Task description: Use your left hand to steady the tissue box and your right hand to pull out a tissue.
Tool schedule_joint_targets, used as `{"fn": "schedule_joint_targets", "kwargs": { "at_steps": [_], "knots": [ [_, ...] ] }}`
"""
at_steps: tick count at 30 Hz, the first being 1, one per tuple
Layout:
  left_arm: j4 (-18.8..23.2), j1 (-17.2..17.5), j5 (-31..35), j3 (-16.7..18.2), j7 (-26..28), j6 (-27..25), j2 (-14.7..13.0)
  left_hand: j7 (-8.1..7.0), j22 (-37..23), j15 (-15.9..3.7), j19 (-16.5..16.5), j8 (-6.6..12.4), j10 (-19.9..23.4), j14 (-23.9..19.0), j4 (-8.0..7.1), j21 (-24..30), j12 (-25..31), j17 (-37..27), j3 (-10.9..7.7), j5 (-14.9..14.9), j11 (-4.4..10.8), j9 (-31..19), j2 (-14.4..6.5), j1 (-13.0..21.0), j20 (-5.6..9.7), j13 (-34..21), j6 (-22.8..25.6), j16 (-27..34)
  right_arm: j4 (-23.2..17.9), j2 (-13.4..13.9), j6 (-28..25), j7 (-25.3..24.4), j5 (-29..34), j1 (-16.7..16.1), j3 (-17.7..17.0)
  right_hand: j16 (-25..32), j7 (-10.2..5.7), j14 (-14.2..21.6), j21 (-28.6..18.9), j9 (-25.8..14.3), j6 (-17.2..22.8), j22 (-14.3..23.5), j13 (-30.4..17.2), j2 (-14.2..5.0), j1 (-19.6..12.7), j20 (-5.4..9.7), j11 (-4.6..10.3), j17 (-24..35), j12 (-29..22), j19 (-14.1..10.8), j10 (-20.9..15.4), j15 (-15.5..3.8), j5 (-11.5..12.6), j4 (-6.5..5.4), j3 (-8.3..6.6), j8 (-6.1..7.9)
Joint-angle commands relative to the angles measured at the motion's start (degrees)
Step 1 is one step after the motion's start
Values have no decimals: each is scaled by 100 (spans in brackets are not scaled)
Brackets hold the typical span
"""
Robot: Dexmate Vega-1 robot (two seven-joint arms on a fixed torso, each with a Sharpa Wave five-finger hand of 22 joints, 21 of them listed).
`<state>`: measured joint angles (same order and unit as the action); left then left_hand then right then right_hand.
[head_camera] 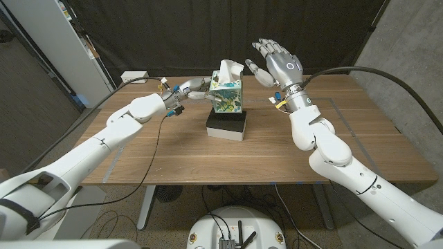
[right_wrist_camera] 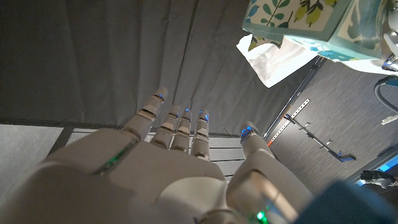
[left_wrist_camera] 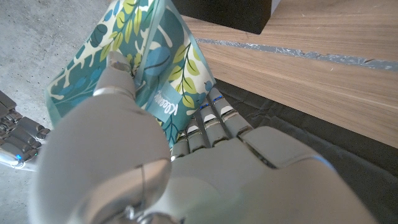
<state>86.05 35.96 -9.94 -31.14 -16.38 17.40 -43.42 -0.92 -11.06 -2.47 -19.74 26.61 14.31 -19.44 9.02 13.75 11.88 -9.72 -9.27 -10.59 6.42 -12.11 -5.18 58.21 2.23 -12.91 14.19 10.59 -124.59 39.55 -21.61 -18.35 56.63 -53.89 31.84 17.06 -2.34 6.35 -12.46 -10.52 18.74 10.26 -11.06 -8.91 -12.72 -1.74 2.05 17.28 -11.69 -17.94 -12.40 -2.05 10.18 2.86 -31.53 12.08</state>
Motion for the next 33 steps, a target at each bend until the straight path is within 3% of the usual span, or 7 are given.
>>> {"fn": "schedule_joint_targets", "kwargs": {
  "at_steps": [1, 8, 15, 33],
  "knots": [
    [-81, -92, 68, -48, -13, -14, 33, -10, -19, -604, 11, -17, -10, -2, 5, 1, -1, -13, -57, -24, 21, -27, -39, 13, -16, -8, 41, -6, 213, -45, 249, 132, -59, 336, 119, 2, -2, -18, 15, -30, 98, 28, -22, -132, -119, 38, 68, 24, -3, -2, -18, -318, 39, 42, -26, 15],
    [-144, -142, 82, -71, -32, 1, 61, -13, -18, -604, 13, -23, -5, -1, 7, 0, 1, -13, -61, -24, 12, -27, -36, 13, -16, -9, 36, -5, 328, -89, 343, 340, -92, 551, 215, 5, -4, -20, 18, -33, 153, 29, -22, -166, -173, 67, 107, 28, 2, 9, -10, -348, 51, 74, -62, 25],
    [-202, -171, 70, -81, -51, 24, 81, -13, -18, -605, 13, -26, -8, 0, 4, -1, 0, -13, -65, -23, 21, -28, -37, 8, -13, -9, 37, -4, 413, -132, 404, 687, -261, 766, 278, -12, -37, -60, 24, -40, 204, 29, -23, -213, -354, 110, 163, 22, 8, 27, 2, -391, 91, 185, -183, 23],
    [-252, -203, 57, -83, -69, 50, 86, -14, -18, -606, 18, -27, 0, -3, 0, -4, 4, -13, -69, -21, 6, -29, -31, -9, 14, -9, 54, -1, 601, -171, 526, 1253, -437, 1196, 466, -45, -22, -143, 35, -51, 220, 28, -23, -162, -541, 111, 132, 15, 24, 69, 56, -356, 114, 335, -250, -2]
  ]
}}
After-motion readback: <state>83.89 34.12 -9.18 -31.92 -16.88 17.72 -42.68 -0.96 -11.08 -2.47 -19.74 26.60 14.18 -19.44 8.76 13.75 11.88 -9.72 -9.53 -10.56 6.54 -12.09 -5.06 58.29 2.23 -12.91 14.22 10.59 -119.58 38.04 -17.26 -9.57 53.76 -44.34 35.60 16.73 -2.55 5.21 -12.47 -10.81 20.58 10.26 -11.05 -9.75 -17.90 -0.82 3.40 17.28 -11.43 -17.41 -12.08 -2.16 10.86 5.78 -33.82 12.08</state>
